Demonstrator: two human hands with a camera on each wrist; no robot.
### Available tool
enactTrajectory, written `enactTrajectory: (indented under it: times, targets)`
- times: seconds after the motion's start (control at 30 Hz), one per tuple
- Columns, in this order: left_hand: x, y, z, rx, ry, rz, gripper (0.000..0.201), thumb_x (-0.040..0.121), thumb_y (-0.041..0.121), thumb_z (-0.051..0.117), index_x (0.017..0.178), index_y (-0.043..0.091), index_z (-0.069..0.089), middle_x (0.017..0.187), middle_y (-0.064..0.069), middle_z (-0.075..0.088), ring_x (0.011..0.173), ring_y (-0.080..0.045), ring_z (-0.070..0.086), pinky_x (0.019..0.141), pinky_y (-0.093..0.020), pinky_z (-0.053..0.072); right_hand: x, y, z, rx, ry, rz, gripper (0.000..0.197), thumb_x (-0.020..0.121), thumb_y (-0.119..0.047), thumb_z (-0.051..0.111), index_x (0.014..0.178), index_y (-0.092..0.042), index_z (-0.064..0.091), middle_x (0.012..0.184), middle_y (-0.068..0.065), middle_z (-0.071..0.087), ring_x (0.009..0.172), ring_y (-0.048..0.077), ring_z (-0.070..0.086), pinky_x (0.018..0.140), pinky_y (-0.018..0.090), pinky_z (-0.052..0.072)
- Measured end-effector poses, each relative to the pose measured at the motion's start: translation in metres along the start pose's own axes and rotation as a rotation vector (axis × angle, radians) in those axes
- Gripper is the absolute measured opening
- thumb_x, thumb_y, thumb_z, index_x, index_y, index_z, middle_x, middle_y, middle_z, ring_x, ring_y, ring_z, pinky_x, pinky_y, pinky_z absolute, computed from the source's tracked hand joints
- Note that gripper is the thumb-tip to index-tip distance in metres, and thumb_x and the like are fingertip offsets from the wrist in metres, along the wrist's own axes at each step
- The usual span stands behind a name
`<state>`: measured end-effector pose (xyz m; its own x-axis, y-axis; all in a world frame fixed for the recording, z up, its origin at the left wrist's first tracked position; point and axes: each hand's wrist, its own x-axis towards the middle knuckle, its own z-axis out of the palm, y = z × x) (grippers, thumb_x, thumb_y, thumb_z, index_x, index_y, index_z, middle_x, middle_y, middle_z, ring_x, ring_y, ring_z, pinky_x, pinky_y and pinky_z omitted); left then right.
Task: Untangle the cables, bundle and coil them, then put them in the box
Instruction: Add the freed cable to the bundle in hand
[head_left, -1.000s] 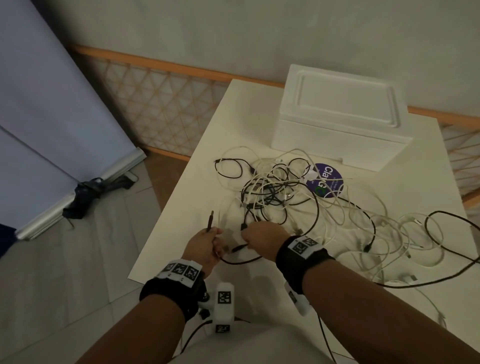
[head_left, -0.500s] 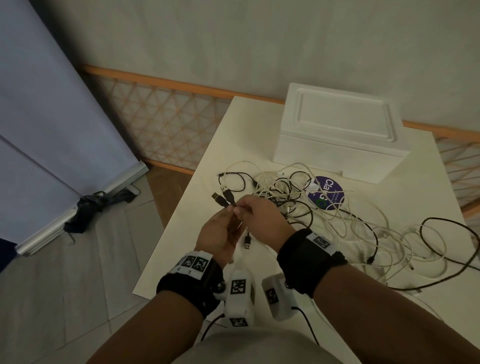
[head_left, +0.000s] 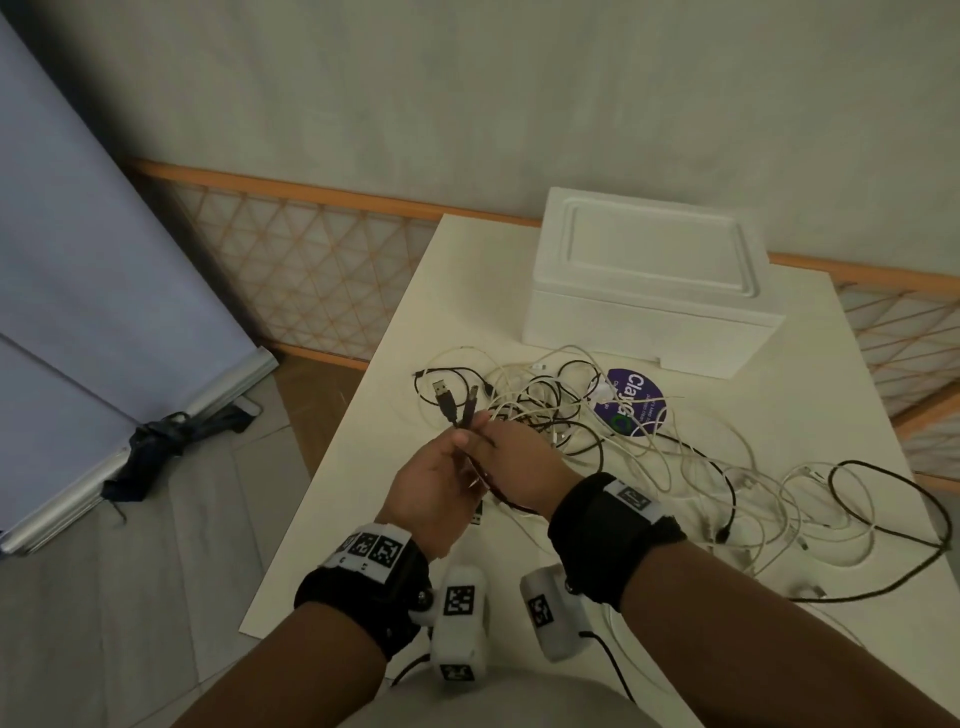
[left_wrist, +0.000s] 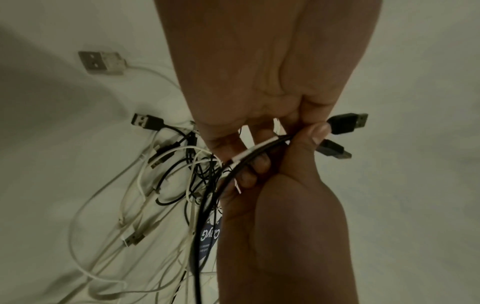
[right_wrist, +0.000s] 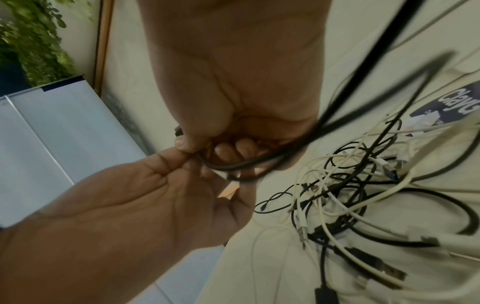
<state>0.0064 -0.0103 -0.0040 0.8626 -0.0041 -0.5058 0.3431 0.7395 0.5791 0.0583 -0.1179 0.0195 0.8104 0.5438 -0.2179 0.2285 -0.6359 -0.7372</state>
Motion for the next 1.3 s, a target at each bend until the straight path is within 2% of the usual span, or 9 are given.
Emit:
enactTrajectory:
  times: [0.23, 0.33, 0.43, 0.53, 0.63, 0.77, 1.1, 1.2, 1.3]
  targets:
    - [0.003, 0.002, 0.009, 0.034, -0.047, -0.035, 0.04, 0.099, 0.037, 0.036, 0.121, 0.013, 0.06, 0.118, -0.007, 0.068, 0.11, -0.019, 0.061, 0.093, -0.036, 0.047, 0.002, -0.002, -0.008, 0.006, -0.044, -0.06, 0.044, 0.102, -0.039, 0.031, 0.097, -0.007, 0.06, 0.089, 0.009, 0.065, 0.085, 0.021, 0.061, 0.078, 0.033, 0.046]
    - [0.009, 0.004, 0.008, -0.05, -0.051, 0.067, 0.024, 0.097, 0.028, 0.04, 0.092, 0.014, 0.058, 0.091, -0.005, 0.073, 0.077, -0.015, 0.069, 0.061, -0.026, 0.053, 0.004, 0.004, -0.011, 0.006, -0.124, -0.062, 0.043, 0.101, -0.04, 0.034, 0.097, -0.006, 0.061, 0.078, 0.006, 0.066, 0.067, 0.016, 0.062, 0.066, 0.026, 0.048]
    - [0.017, 0.018, 0.003, -0.299, 0.15, 0.155, 0.03, 0.101, 0.027, 0.04, 0.074, 0.018, 0.049, 0.064, 0.002, 0.063, 0.063, -0.015, 0.066, 0.057, -0.027, 0.053, -0.002, 0.015, -0.015, -0.267, -0.231, -0.055, 0.043, 0.099, -0.046, 0.038, 0.082, -0.014, 0.06, 0.069, -0.005, 0.059, 0.059, 0.007, 0.052, 0.066, 0.029, 0.043]
    - [0.023, 0.051, -0.03, -0.306, 0.368, 0.3, 0.032, 0.1, 0.024, 0.042, 0.068, 0.02, 0.044, 0.05, 0.006, 0.037, 0.04, -0.008, 0.038, 0.051, -0.024, 0.044, -0.017, 0.04, -0.036, -0.467, -0.163, -0.064, 0.041, 0.097, -0.05, 0.038, 0.093, -0.015, 0.06, 0.08, -0.004, 0.055, 0.073, 0.011, 0.049, 0.071, 0.031, 0.042]
    - [0.019, 0.074, -0.069, -0.071, 0.475, 0.393, 0.033, 0.097, 0.017, 0.037, 0.064, 0.023, 0.038, 0.051, 0.008, 0.03, 0.039, -0.007, 0.025, 0.038, -0.018, 0.022, -0.028, 0.063, -0.058, -0.501, -0.121, -0.034, 0.034, 0.097, -0.046, 0.042, 0.103, -0.019, 0.063, 0.096, -0.004, 0.062, 0.09, 0.013, 0.056, 0.078, 0.03, 0.043]
    - [0.014, 0.082, -0.095, 0.182, 0.606, 0.387, 0.036, 0.095, 0.021, 0.041, 0.06, 0.023, 0.034, 0.046, 0.007, 0.028, 0.035, -0.007, 0.021, 0.034, -0.016, 0.017, -0.027, 0.098, -0.059, -0.519, -0.114, 0.038, 0.026, 0.095, -0.037, 0.049, 0.102, -0.021, 0.067, 0.102, -0.003, 0.065, 0.1, 0.016, 0.057, 0.088, 0.03, 0.044]
    - [-0.003, 0.066, -0.059, 0.365, 0.391, 0.15, 0.035, 0.098, 0.022, 0.049, 0.068, 0.024, 0.032, 0.041, 0.009, 0.025, 0.032, -0.004, 0.019, 0.031, -0.015, 0.015, -0.017, 0.108, -0.039, -0.391, -0.119, 0.37, 0.03, 0.094, -0.019, 0.043, 0.111, -0.008, 0.066, 0.113, 0.012, 0.064, 0.105, 0.028, 0.059, 0.091, 0.035, 0.048]
    - [-0.002, 0.063, -0.052, 0.373, 0.436, 0.158, 0.036, 0.101, 0.026, 0.045, 0.067, 0.023, 0.031, 0.04, 0.009, 0.026, 0.031, -0.004, 0.019, 0.031, -0.015, 0.015, -0.028, 0.106, -0.033, -0.355, -0.145, 0.27, 0.031, 0.095, -0.033, 0.043, 0.106, -0.022, 0.07, 0.113, 0.001, 0.065, 0.105, 0.021, 0.059, 0.093, 0.037, 0.046]
    - [-0.002, 0.064, -0.049, 0.243, 0.432, 0.167, 0.036, 0.101, 0.027, 0.038, 0.066, 0.02, 0.035, 0.042, 0.008, 0.028, 0.033, -0.005, 0.022, 0.033, -0.015, 0.018, -0.041, 0.098, -0.033, -0.342, -0.186, 0.227, 0.054, 0.094, -0.058, 0.035, 0.09, -0.017, 0.07, 0.09, 0.001, 0.067, 0.086, 0.014, 0.059, 0.083, 0.031, 0.046]
